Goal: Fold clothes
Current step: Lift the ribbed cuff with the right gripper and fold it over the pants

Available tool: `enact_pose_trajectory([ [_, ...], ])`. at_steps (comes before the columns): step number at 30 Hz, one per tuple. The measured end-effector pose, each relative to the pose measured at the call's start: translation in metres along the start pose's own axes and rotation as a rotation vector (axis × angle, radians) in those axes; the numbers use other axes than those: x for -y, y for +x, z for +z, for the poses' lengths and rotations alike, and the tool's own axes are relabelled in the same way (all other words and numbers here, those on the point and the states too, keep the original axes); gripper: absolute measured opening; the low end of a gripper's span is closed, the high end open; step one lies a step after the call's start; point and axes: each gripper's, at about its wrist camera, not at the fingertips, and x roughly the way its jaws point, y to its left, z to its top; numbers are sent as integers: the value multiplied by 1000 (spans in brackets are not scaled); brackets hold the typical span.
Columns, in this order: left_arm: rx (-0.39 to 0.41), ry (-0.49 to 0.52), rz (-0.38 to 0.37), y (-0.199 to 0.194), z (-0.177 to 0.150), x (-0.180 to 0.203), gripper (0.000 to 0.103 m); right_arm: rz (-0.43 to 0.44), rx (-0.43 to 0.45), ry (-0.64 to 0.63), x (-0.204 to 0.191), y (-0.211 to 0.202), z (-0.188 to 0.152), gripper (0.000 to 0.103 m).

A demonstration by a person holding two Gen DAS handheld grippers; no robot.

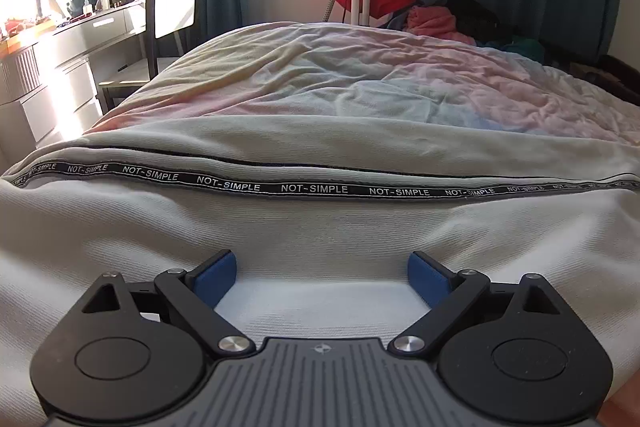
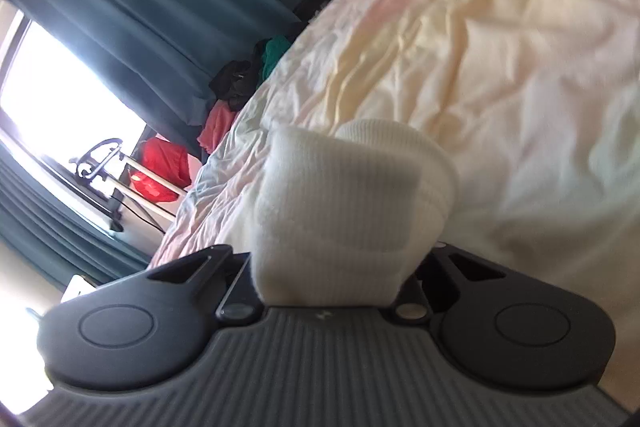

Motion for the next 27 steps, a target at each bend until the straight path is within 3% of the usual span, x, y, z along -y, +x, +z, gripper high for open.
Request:
enact_pose_trajectory([
  [5,-11,3,3,-2,3,-1,94,-36,61,-166,-50,-23,7,13],
  [12,-5,-3,8,-16,11,-9,94,-19,210,-524,-166,-67,-6,13],
  [16,3,-10,11,-24,15,-14,94,60,303,-732,-237,-96,-60,13],
  [19,57,-60,14,-43,17,-32,94,122,366,-884,-285,-113,-104,13],
  [23,130,-126,19,-68,20,-55,94,207,414,-1103,-327,-117,-200,13],
  [27,202,-192,23,-92,22,-79,94,270,365,-1248,-334,-107,-298,12],
])
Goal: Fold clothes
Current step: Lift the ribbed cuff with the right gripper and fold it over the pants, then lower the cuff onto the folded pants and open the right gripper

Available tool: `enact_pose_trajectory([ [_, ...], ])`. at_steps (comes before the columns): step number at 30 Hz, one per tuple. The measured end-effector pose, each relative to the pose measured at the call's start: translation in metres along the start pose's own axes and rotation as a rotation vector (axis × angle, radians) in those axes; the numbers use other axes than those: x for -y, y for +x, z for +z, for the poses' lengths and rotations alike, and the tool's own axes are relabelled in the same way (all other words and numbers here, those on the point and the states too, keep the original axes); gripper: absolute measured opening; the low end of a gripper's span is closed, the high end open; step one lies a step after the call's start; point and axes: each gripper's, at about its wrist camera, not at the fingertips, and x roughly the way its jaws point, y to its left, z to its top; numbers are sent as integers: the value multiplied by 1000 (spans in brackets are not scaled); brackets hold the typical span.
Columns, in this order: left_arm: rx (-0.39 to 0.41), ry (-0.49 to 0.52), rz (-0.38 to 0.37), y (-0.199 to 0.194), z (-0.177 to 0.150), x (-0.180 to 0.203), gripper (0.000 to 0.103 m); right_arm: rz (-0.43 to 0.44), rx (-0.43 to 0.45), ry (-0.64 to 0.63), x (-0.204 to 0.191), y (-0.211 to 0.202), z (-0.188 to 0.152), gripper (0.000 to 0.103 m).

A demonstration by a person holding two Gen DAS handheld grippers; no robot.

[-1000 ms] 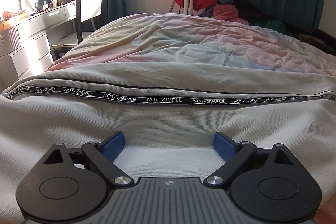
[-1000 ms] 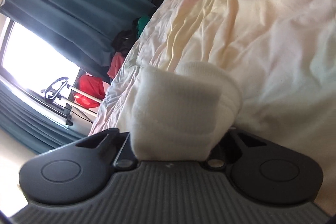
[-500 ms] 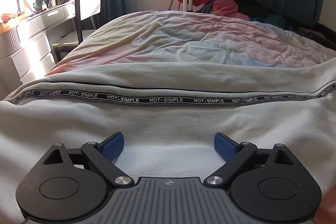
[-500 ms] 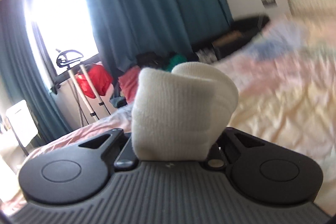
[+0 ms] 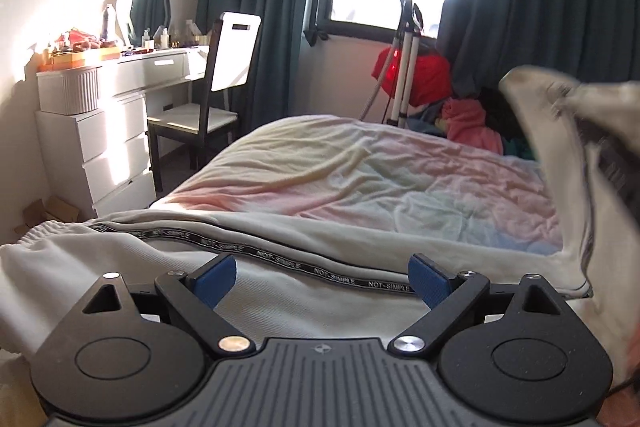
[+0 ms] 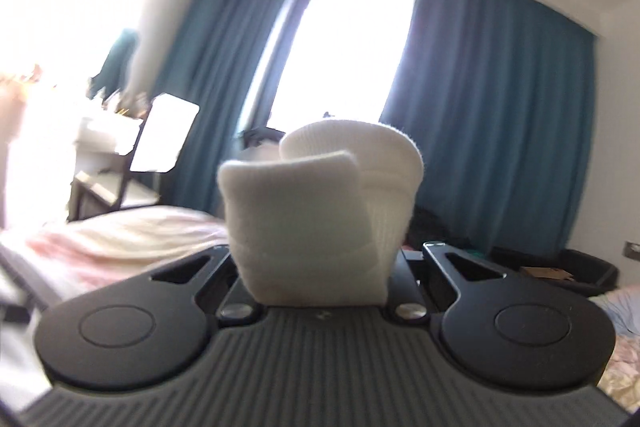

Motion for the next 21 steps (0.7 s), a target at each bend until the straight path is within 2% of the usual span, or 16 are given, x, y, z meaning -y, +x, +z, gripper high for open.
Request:
enact_pose_trajectory([
  [3,54,-50,3,-17,9,-17,94,110,-101,-35,-59,4,-30,12],
  [5,85,-85,3,-27,15,-29,94,166,-189,-24,-80,8,-52,12],
  [8,69,-156,-19,-21,18,-42,93,196,-228,-63,-105,-3,-65,13],
  [10,60,-199,-35,-19,18,-48,93,207,-230,-70,-104,-6,-61,13],
  [14,79,-199,-67,-23,19,-46,93,216,-204,-46,-100,-22,-43,13],
  [15,83,-192,-74,-24,18,-45,93,241,-207,-43,-106,-23,-39,13],
  [18,93,-171,-95,-24,17,-40,93,316,-276,-46,-113,-21,-45,13],
  [21,66,-161,-120,-15,12,-36,93,363,-322,-28,-111,-19,-50,15],
])
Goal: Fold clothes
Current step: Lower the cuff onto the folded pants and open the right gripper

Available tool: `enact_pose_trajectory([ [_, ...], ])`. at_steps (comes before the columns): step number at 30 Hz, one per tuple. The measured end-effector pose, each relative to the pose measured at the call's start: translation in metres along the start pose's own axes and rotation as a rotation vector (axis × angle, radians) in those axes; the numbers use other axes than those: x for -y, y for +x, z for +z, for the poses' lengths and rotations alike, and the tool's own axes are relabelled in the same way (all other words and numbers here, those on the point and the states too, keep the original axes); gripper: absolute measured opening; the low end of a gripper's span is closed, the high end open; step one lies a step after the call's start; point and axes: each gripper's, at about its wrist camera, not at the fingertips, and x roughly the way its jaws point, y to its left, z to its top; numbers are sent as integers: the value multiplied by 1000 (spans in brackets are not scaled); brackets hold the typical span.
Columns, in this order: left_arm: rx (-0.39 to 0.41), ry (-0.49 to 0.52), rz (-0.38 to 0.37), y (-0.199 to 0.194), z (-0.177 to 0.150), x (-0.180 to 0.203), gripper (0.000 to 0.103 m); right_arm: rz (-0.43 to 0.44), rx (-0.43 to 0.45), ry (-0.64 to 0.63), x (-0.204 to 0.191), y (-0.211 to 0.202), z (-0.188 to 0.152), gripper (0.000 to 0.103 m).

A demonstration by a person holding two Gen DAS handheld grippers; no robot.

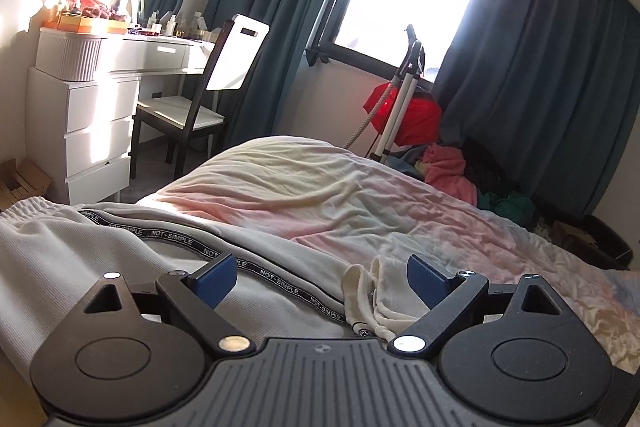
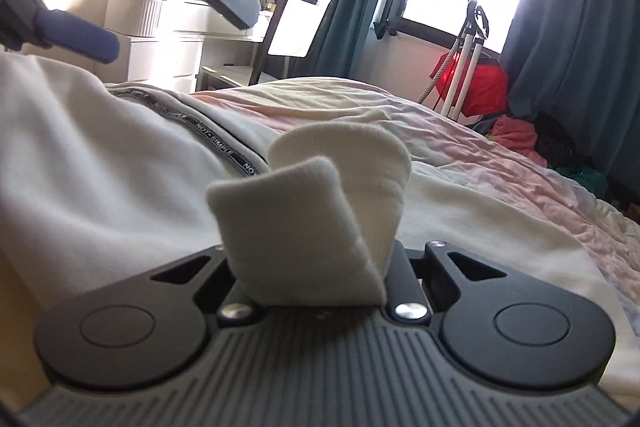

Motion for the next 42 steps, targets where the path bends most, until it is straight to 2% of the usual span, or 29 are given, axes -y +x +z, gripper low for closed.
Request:
enact_pose_trajectory([
  [1,-13,-6,-9,3,-1,0,93,16,-13,5,3,-1,1,17],
  [3,-30,-12,-32,6,-4,1,93,98,-51,37,11,-11,5,29],
  [5,-37,-8,-48,8,-6,3,93,190,-97,81,21,-25,9,56],
  [7,-47,-2,-61,9,-8,6,93,285,-149,134,34,-43,12,64],
  [10,-75,0,-91,9,-13,10,93,342,-185,156,53,-74,14,65],
  [13,-92,54,-95,9,-22,23,93,277,-151,207,79,-87,9,65],
  [18,-134,182,-40,11,-40,40,93,165,-90,294,124,-108,0,65],
  [23,-206,209,-1,17,-57,42,93,-176,-110,256,138,-78,-13,67],
  [24,-228,211,7,20,-59,43,93,-187,-143,256,140,-68,-17,68],
  [28,-263,249,48,26,-69,47,93,-119,-297,355,152,-39,-44,65],
  [32,-236,265,59,18,-69,52,91,-116,-297,367,153,-43,-42,65],
  [36,-173,287,-2,7,-69,61,86,-71,-275,458,159,-58,-38,65],
  [39,-172,311,-29,12,-73,70,69,-50,-277,515,165,-59,-37,65],
  [42,-142,276,-34,10,-71,69,48,-44,-289,567,171,-53,-39,65],
])
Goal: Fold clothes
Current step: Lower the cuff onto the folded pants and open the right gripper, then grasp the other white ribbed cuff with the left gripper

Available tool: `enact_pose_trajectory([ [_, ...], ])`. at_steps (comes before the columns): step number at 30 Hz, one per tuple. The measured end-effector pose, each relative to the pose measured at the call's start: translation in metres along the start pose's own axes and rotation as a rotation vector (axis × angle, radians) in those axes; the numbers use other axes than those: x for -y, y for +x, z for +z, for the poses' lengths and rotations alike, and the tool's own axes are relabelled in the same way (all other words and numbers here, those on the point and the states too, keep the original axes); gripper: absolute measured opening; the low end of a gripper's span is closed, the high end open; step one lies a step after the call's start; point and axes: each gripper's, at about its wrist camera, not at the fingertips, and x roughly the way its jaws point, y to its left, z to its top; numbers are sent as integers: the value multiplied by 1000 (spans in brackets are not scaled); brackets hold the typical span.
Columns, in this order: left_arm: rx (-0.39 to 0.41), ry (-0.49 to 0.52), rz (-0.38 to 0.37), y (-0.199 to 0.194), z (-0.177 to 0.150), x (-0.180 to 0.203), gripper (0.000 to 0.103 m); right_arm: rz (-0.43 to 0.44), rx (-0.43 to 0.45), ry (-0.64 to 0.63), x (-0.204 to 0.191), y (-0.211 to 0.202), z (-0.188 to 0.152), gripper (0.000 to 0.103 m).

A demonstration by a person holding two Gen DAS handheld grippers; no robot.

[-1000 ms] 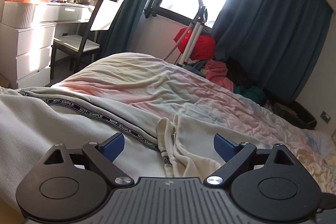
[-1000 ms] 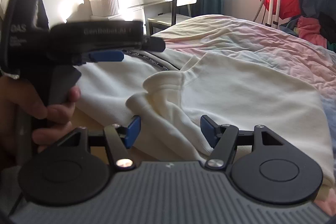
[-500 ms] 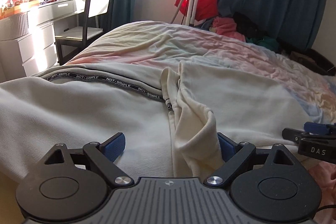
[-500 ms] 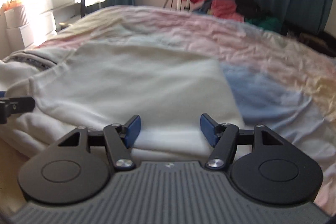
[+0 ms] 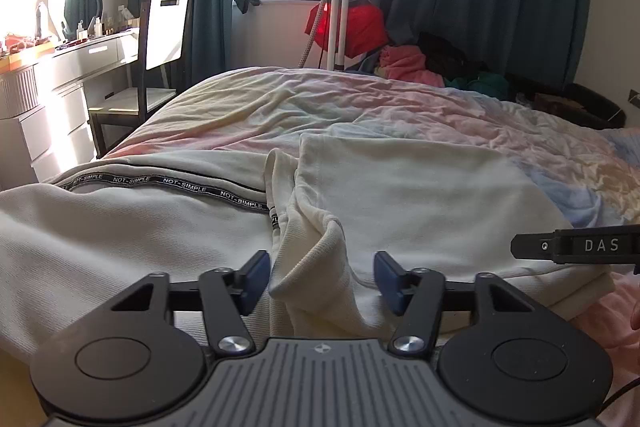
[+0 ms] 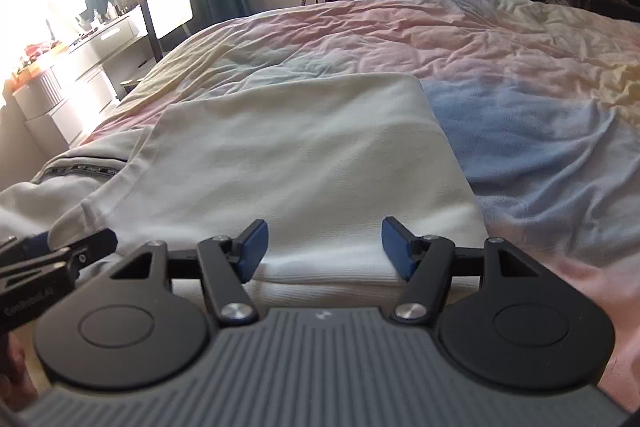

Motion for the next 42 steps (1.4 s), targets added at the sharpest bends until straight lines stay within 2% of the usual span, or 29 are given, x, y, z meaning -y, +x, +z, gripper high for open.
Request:
enact_pose_trajectory([
  [4,41,-46,-3,-3,2,-2,28,-6,0,14,1,3,1,65],
  [7,77,-71,-9,-11,6,-2,23,-26,12,-1,0,3,1,65],
  [9,91,-108,-42,-22,11,-2,18,-40,20,-12,0,3,2,65],
  [13,51,-191,-50,-41,10,-2,18,-26,41,16,7,-2,5,65],
  [17,-33,-117,29,-21,-6,3,20,-52,24,-1,10,1,4,65],
  [21,-89,-90,64,-3,-18,3,24,-77,-8,-58,4,11,0,65],
  [23,-83,-93,61,-5,-17,2,27,-91,-12,-96,-1,13,-1,65],
  [24,-84,-107,60,-7,-17,0,37,-88,-13,-94,-1,12,-1,65],
  [25,-85,-123,61,-8,-17,-2,55,-84,-13,-91,0,11,-1,65],
  [26,-86,-146,69,-11,-15,-6,65,-80,-12,-86,0,10,-1,65],
  [27,-80,-171,78,-15,-14,-10,81,-77,-11,-81,1,8,-1,65],
  [28,-63,-201,86,-21,-11,-15,86,-74,-11,-75,2,7,-1,65],
  [30,-28,-265,92,-37,-5,-28,90,-68,-10,-64,4,5,-1,65],
  [31,-16,-304,99,-47,-1,-37,97,-64,-10,-58,4,3,-1,65],
  [33,7,-410,124,-68,2,-62,103,-56,-11,-46,6,1,-1,65],
  [35,28,-542,151,-90,0,-92,103,-47,-13,-30,8,-1,0,65],
  [38,-6,-732,201,-104,-7,-142,103,-37,-14,-15,8,-2,0,65],
  [42,-4,-1014,139,-94,-26,-200,103,-52,-18,-71,-1,1,-3,65],
])
